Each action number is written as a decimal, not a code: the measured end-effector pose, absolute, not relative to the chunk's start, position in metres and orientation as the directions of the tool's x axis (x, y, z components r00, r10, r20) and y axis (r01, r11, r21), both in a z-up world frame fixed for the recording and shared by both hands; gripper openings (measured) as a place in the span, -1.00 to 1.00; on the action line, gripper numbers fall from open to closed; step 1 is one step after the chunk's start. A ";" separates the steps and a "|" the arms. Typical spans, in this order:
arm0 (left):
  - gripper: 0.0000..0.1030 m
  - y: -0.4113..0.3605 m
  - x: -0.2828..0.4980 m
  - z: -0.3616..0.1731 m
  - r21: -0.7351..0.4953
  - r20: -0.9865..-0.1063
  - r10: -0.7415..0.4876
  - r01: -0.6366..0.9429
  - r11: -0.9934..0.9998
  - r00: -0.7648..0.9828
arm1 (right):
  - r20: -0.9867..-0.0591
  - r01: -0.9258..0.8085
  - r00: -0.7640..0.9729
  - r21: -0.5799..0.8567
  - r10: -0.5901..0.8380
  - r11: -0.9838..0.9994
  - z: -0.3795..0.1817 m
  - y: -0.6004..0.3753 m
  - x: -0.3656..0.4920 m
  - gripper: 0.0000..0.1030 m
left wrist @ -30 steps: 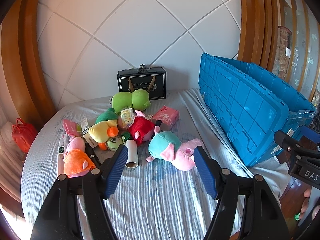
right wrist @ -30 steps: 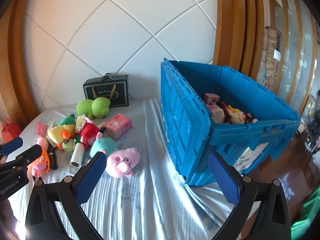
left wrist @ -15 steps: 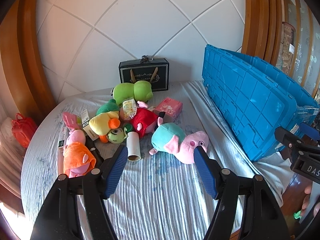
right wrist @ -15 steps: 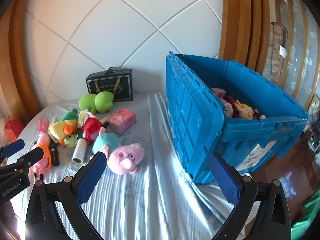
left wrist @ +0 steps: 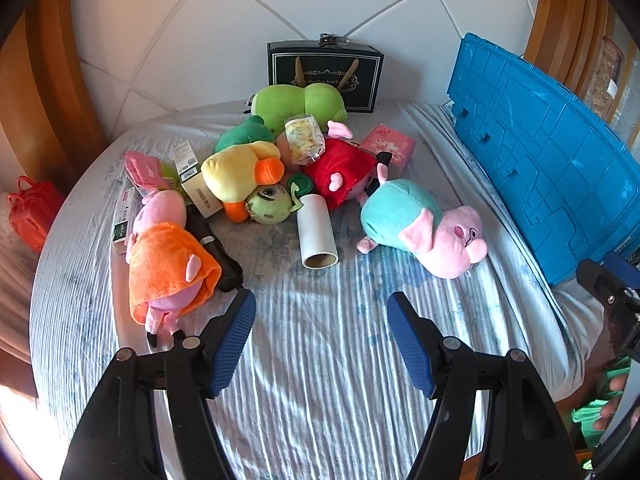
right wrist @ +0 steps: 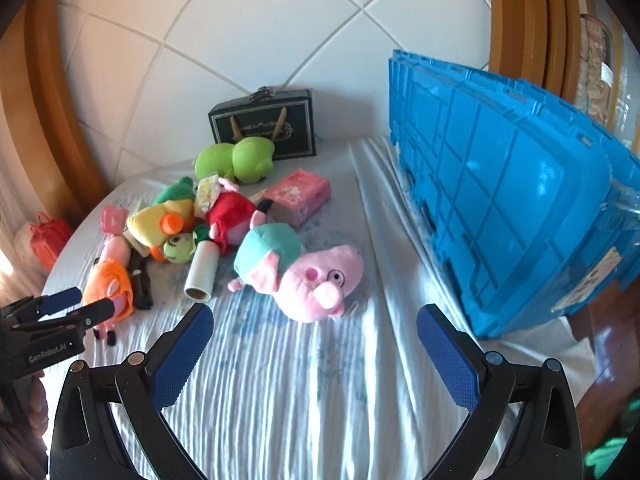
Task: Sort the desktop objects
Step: 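Close the right gripper on the teal-shirted pink pig plush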
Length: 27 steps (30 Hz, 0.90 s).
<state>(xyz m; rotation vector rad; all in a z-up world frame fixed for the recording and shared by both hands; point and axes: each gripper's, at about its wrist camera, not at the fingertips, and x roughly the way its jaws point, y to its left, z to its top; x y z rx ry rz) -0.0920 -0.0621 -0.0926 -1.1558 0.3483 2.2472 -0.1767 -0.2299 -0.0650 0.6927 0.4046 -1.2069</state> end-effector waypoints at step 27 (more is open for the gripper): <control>0.31 0.121 -0.152 -0.203 0.122 -0.931 0.336 -0.989 -0.083 -0.143 | -0.823 0.906 0.292 0.401 -0.487 -0.134 -0.174 -0.354 -0.171 1.00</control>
